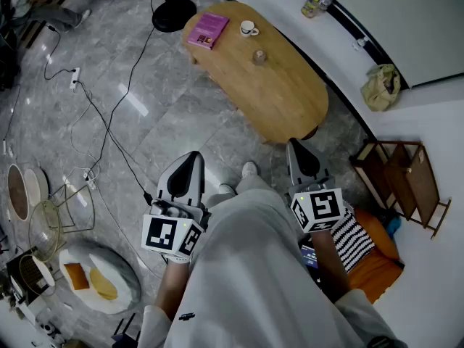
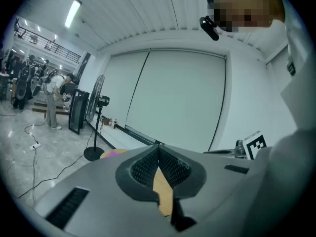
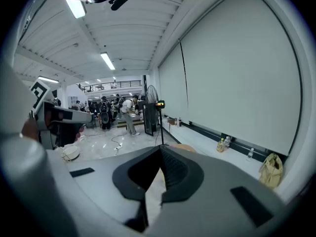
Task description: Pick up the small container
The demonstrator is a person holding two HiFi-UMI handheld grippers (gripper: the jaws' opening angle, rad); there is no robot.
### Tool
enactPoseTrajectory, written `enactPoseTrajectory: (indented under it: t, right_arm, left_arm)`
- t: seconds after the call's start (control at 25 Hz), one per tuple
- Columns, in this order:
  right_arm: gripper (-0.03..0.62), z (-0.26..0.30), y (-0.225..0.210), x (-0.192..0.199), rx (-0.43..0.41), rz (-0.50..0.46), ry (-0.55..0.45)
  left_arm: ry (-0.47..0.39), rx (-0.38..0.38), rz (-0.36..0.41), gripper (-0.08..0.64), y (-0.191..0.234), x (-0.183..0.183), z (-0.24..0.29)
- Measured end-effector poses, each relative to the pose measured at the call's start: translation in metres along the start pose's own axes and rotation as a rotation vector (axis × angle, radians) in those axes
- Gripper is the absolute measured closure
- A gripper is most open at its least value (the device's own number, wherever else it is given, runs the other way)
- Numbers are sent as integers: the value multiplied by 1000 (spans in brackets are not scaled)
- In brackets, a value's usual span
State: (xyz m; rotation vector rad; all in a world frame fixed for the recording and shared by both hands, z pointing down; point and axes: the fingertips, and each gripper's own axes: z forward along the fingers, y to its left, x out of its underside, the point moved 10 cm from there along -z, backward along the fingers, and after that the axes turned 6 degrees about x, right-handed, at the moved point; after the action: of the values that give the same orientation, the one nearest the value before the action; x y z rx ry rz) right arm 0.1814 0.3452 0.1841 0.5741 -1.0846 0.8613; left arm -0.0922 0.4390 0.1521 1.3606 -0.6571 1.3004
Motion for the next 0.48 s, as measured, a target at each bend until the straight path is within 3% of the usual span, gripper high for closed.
enactPoseTrajectory:
  t: [0.24,0.48]
  right_arm:
    - [587,-18,-16,-28,-18,-39,-49]
    - [586,-19,-27,-31,-22,10,-86]
  left_arm:
    - [-25,-12,47,540,-24,-11,9]
    - [-28,-12,79,541,-34,-13,20]
